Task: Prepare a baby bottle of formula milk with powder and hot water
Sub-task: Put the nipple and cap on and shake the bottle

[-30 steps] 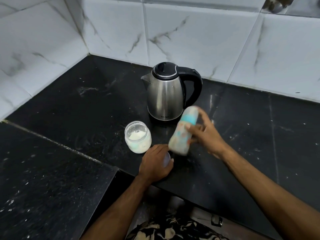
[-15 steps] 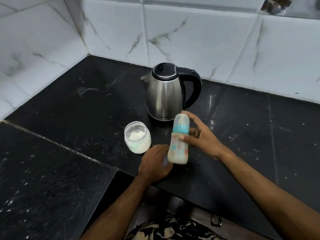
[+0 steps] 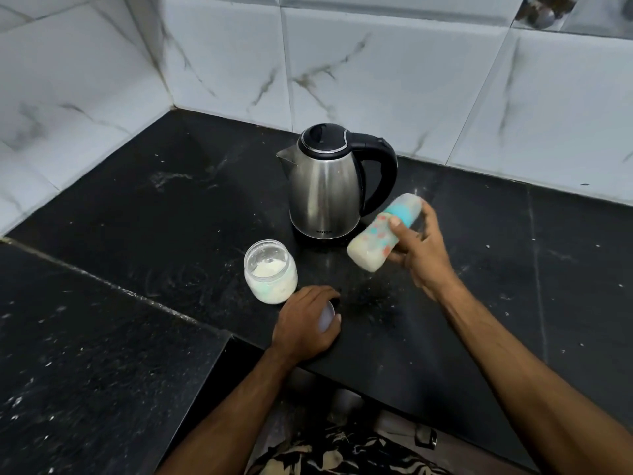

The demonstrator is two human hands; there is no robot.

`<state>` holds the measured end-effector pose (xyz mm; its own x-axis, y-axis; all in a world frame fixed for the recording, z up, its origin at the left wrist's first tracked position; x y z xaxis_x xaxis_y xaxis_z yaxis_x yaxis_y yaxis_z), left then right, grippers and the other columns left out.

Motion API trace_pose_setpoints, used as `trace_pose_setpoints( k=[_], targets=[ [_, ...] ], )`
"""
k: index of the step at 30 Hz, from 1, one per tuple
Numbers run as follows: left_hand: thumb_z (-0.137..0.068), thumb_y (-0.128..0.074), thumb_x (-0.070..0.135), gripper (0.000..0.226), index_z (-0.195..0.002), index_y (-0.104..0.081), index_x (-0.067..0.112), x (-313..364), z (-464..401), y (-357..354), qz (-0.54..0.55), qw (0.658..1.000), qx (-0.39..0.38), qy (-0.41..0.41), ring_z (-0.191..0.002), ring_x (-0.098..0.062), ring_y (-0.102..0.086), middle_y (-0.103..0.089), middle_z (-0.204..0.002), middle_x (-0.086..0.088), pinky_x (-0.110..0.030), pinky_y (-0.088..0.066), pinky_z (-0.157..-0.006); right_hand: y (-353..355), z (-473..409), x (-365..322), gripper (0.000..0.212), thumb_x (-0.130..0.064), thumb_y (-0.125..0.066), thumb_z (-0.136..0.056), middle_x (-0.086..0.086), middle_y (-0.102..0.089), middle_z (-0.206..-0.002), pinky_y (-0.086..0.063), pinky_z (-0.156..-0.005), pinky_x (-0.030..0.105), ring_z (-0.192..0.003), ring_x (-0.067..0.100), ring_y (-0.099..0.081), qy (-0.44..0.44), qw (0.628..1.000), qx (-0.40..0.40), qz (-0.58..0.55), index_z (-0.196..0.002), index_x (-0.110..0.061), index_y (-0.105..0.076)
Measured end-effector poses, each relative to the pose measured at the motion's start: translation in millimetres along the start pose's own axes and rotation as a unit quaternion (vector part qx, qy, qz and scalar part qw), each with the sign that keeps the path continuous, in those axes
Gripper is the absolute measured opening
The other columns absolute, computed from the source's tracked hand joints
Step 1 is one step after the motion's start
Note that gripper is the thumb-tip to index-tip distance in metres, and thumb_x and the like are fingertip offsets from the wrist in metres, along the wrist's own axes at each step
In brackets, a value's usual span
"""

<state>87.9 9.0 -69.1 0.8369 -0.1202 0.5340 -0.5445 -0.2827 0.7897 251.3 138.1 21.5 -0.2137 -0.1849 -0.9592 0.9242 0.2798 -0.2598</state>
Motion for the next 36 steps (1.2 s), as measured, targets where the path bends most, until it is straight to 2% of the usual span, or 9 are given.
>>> trace_pose_setpoints(
  k=[2, 6, 11, 13, 18, 24, 29, 33, 36],
  targets=[
    [-0.082, -0.062, 0.039, 0.040, -0.116, -0.067, 0.019, 0, -1, 0, -0.001, 1.000, -0.005, -0.002, -0.107, -0.012, -0.060, -0.067, -0.115, 0.007, -0.020, -0.040, -0.096, -5, 5, 4, 0.065, -0.016, -0.066, -0.086, 0.003, -0.075, -0.100, -0.062, -0.069, 0.044, -0.091, 0.022, -0.073, -0.002, 1.000, -0.028, 0.006, -0.142, -0.025, -0.033],
    [-0.081, -0.065, 0.047, 0.047, -0.118, -0.066, 0.018, -2, -3, -2, -0.001, 0.999, -0.035, 0.001, -0.105, -0.012, -0.060, -0.066, -0.115, 0.007, -0.017, -0.038, -0.090, -28, 32, 22, 0.076, -0.018, -0.072, -0.076, 0.013, -0.071, -0.110, -0.061, -0.075, 0.047, -0.100, 0.030, -0.072, -0.063, 0.958, -0.222, 0.168, -0.141, -0.031, -0.034],
    [-0.081, -0.063, 0.038, 0.039, -0.114, -0.068, 0.017, 1, 0, 1, 0.002, 1.000, 0.006, -0.002, -0.106, -0.011, -0.058, -0.068, -0.114, 0.004, -0.016, -0.036, -0.096, -7, -2, 2, 0.066, -0.014, -0.065, -0.088, 0.003, -0.074, -0.103, -0.062, -0.070, 0.043, -0.098, 0.028, -0.072, 0.001, 0.999, -0.024, -0.027, -0.144, -0.024, -0.032],
    [-0.081, -0.064, 0.038, 0.037, -0.111, -0.068, 0.018, 0, 0, 0, 0.001, 1.000, 0.007, -0.001, -0.104, -0.011, -0.058, -0.068, -0.111, 0.005, -0.020, -0.041, -0.094, -10, 0, 5, 0.066, -0.013, -0.065, -0.088, 0.003, -0.074, -0.104, -0.062, -0.068, 0.042, -0.097, 0.026, -0.071, 0.003, 0.999, -0.020, -0.032, -0.144, -0.023, -0.031],
    [-0.080, -0.067, 0.046, 0.040, -0.112, -0.067, 0.021, -2, -3, -3, -0.011, 1.000, -0.027, 0.000, -0.100, -0.014, -0.058, -0.068, -0.109, 0.006, -0.024, -0.042, -0.086, -37, 35, 20, 0.076, -0.012, -0.073, -0.077, 0.013, -0.064, -0.121, -0.059, -0.070, 0.030, -0.102, 0.021, -0.071, -0.050, 0.951, -0.258, 0.160, -0.141, -0.028, -0.035],
    [-0.081, -0.063, 0.039, 0.040, -0.115, -0.067, 0.019, 0, 0, 0, -0.004, 1.000, 0.004, 0.001, -0.107, -0.012, -0.059, -0.067, -0.115, 0.006, -0.018, -0.038, -0.096, -13, -1, 3, 0.075, -0.025, -0.072, -0.075, 0.002, -0.075, -0.100, -0.062, -0.073, 0.045, -0.096, 0.025, -0.072, 0.003, 0.998, -0.020, -0.061, -0.139, -0.026, -0.034],
    [-0.078, -0.068, 0.044, 0.041, -0.111, -0.068, 0.020, 1, -4, 1, -0.007, 1.000, -0.019, -0.005, -0.099, -0.012, -0.056, -0.068, -0.109, 0.005, -0.020, -0.039, -0.084, -39, 35, 22, 0.079, 0.000, -0.071, -0.081, 0.014, -0.064, -0.121, -0.060, -0.073, 0.032, -0.104, 0.022, -0.070, -0.051, 0.943, -0.274, 0.180, -0.145, -0.023, -0.031],
    [-0.081, -0.063, 0.040, 0.040, -0.113, -0.068, 0.017, 0, 0, 0, -0.007, 1.000, -0.009, -0.001, -0.102, -0.014, -0.059, -0.068, -0.110, 0.004, -0.018, -0.038, -0.092, -23, 10, -1, 0.073, -0.010, -0.070, -0.081, 0.008, -0.073, -0.106, -0.062, -0.069, 0.038, -0.095, 0.021, -0.073, -0.005, 0.994, -0.100, 0.039, -0.142, -0.026, -0.033],
    [-0.082, -0.063, 0.040, 0.039, -0.115, -0.068, 0.019, 2, 0, 1, -0.004, 1.000, 0.003, 0.001, -0.108, -0.012, -0.059, -0.067, -0.116, 0.006, -0.017, -0.037, -0.097, -10, -2, -4, 0.077, -0.021, -0.070, -0.078, 0.004, -0.074, -0.105, -0.061, -0.075, 0.046, -0.100, 0.026, -0.071, 0.015, 0.997, -0.005, -0.070, -0.144, -0.026, -0.030]
  ],
)
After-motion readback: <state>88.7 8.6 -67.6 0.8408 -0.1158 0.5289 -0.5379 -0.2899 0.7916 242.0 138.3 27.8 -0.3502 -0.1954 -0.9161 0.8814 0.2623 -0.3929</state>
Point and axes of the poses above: each hand's wrist, its own z-axis away from the middle knuckle, its own y-axis out of the back of the hand, x = y × z, the point moved 6 cm from there along -z, towards the middle knuckle
